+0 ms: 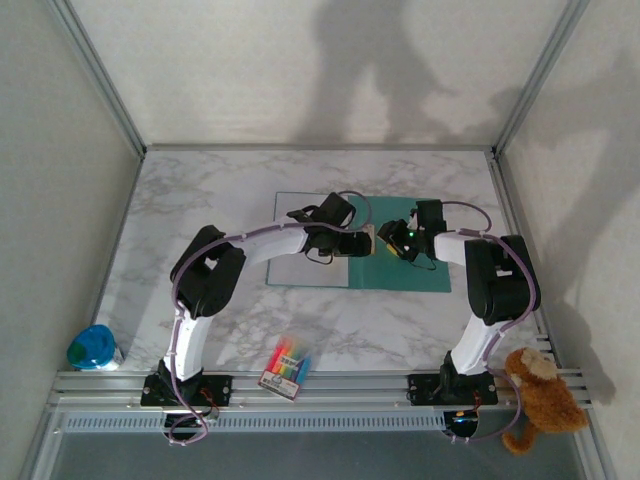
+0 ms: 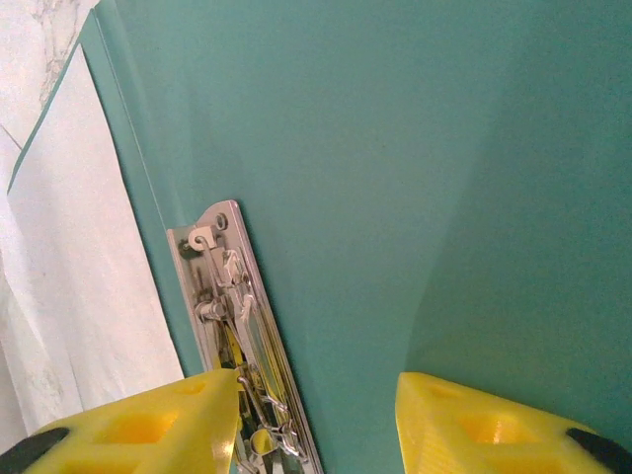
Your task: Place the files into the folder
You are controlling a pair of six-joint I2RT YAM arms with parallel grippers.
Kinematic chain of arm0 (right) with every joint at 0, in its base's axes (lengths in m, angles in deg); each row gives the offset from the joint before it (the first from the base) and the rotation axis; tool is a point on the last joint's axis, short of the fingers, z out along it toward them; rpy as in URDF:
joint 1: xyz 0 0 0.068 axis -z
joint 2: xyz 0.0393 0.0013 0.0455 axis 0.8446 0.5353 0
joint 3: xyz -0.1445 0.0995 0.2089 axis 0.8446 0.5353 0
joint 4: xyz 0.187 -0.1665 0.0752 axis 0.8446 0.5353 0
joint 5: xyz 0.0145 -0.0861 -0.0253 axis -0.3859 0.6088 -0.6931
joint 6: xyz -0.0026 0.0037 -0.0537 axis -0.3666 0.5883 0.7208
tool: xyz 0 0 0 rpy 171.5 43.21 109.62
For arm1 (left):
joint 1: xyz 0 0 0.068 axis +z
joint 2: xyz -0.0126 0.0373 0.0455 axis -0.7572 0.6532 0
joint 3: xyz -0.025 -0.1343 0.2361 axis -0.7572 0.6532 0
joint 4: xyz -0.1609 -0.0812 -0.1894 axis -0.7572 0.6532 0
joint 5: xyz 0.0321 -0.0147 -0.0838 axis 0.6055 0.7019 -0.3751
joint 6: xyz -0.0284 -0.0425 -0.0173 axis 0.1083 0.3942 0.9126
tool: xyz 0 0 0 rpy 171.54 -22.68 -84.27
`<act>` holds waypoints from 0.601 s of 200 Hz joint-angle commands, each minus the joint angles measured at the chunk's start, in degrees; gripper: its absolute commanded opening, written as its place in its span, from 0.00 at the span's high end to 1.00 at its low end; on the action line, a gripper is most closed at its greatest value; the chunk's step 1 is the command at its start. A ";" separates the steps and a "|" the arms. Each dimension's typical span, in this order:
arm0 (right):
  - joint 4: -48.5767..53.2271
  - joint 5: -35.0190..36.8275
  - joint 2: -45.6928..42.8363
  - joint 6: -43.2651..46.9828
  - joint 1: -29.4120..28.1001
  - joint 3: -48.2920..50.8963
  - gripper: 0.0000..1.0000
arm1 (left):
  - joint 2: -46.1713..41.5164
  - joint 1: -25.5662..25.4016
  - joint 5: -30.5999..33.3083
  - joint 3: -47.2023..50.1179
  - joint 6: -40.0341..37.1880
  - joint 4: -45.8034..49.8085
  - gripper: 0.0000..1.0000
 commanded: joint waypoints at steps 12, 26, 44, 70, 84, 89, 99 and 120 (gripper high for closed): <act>0.66 -1.84 2.28 -0.32 -2.28 -1.43 0.54 | -5.07 0.26 7.18 -2.39 1.28 2.40 0.17; 0.19 -2.55 2.68 -0.54 -3.09 -1.87 0.54 | -5.74 0.25 9.97 -1.99 2.55 2.32 0.17; 0.27 -3.00 3.28 -0.32 -4.38 -2.94 0.54 | -6.88 0.04 12.20 -0.07 4.13 0.73 0.18; 0.06 -4.22 3.61 0.45 -5.34 -4.34 0.54 | -7.81 -0.19 14.60 2.48 6.46 -0.91 0.18; 0.84 -4.71 3.25 1.40 -5.39 -5.36 0.54 | -7.73 -0.53 16.29 3.05 6.81 -0.99 0.18; 1.24 -4.71 2.92 1.90 -5.43 -5.63 0.54 | -7.58 -0.62 17.07 2.98 6.91 -0.61 0.19; 1.81 -4.34 1.68 3.06 -5.38 -5.77 0.54 | -7.22 -0.95 18.10 2.78 7.19 0.04 0.19; 4.14 -0.57 -1.80 6.13 -5.43 -5.05 0.49 | -6.15 -2.25 20.56 1.35 7.19 1.89 0.22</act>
